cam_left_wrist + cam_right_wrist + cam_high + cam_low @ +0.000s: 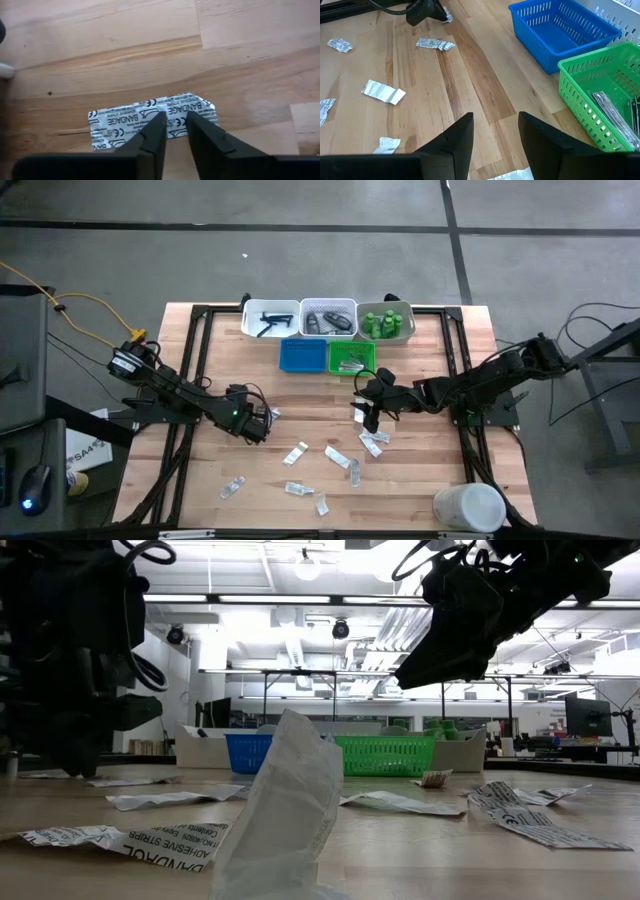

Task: Pick & Place Travel size toiletries
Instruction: Put the white bandage pad into the blue basket

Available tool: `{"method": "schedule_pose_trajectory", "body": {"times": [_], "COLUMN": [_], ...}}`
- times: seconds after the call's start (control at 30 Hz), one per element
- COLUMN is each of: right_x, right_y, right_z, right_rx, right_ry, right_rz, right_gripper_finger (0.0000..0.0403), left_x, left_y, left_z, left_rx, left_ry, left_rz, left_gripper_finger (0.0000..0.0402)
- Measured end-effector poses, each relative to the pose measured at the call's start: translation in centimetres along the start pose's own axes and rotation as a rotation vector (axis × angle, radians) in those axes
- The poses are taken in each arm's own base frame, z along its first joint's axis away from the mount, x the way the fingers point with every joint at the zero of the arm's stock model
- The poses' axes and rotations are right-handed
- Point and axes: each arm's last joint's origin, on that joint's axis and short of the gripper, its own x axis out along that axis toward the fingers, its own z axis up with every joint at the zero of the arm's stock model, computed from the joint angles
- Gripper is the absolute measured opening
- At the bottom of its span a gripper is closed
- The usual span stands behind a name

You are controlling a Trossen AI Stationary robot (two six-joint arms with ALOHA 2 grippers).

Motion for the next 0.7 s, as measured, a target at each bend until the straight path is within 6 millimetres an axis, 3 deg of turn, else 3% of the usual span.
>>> {"method": "schedule_pose_trajectory", "body": {"times": [0.3,0.57,0.7], "right_x": [0.0,0.0,0.0], "right_y": [0.0,0.0,0.0], "right_z": [0.0,0.0,0.0], "right_rx": [0.0,-0.001,-0.001], "right_ry": [0.0,0.0,0.0], "right_rz": [0.0,0.0,0.0], "right_gripper_finger": [0.0149,0.0149,0.0149], "left_x": [0.0,0.0,-1.2], "left_y": [0.0,0.0,-0.6], "left_z": [-0.1,-0.1,0.2], "left_rx": [0.054,0.108,0.143], "left_ry": [0.02,0.019,0.015], "left_rz": [0.002,-0.002,-0.023], "left_gripper_finger": [0.0006,0.0002,0.0001]}}
